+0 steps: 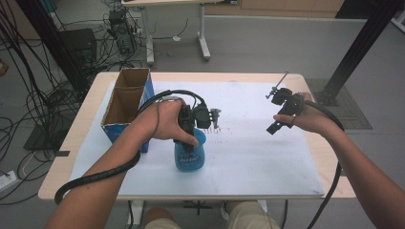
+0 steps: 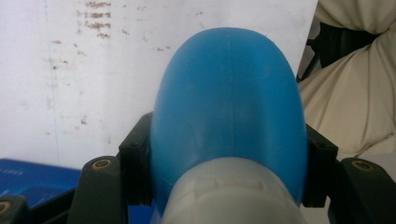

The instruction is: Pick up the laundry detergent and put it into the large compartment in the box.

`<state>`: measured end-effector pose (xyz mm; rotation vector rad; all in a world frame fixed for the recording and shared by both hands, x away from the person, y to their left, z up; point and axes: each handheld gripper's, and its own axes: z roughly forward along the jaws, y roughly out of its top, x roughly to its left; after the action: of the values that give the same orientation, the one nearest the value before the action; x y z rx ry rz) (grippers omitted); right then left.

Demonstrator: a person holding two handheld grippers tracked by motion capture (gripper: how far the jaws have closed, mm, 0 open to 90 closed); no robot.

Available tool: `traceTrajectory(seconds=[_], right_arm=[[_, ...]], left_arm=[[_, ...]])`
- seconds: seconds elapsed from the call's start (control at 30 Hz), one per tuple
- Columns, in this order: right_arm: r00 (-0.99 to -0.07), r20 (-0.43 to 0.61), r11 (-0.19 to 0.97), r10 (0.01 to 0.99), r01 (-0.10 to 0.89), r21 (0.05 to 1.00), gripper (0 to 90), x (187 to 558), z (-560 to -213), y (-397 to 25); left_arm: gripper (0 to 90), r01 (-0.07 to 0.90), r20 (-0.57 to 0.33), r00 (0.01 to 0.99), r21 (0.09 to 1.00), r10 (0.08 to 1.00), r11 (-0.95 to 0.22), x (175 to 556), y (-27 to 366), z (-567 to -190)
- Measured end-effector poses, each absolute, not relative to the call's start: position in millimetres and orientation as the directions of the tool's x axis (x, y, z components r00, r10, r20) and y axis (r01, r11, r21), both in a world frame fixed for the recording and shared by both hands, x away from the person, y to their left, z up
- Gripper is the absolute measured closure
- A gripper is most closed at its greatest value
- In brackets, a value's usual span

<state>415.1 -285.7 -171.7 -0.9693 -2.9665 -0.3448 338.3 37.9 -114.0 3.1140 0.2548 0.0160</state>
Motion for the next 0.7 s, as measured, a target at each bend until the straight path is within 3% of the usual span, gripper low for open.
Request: traceTrajectory(seconds=[0.43,0.7], right_arm=[[-0.816,0.067,0.791,0.574,0.574,0.213,6.7,412.1,-166.0,-283.5],[-0.82,0.071,0.797,0.568,0.569,0.202,6.7,412.0,-170.5,-281.4]], left_arm=[[37.8,0.25,0.046,0.967,0.012,0.251,-0.968,339.0,47.8,-16.5],[37.8,0.369,0.056,0.927,0.02,0.37,-0.929,347.7,64.9,42.9]])
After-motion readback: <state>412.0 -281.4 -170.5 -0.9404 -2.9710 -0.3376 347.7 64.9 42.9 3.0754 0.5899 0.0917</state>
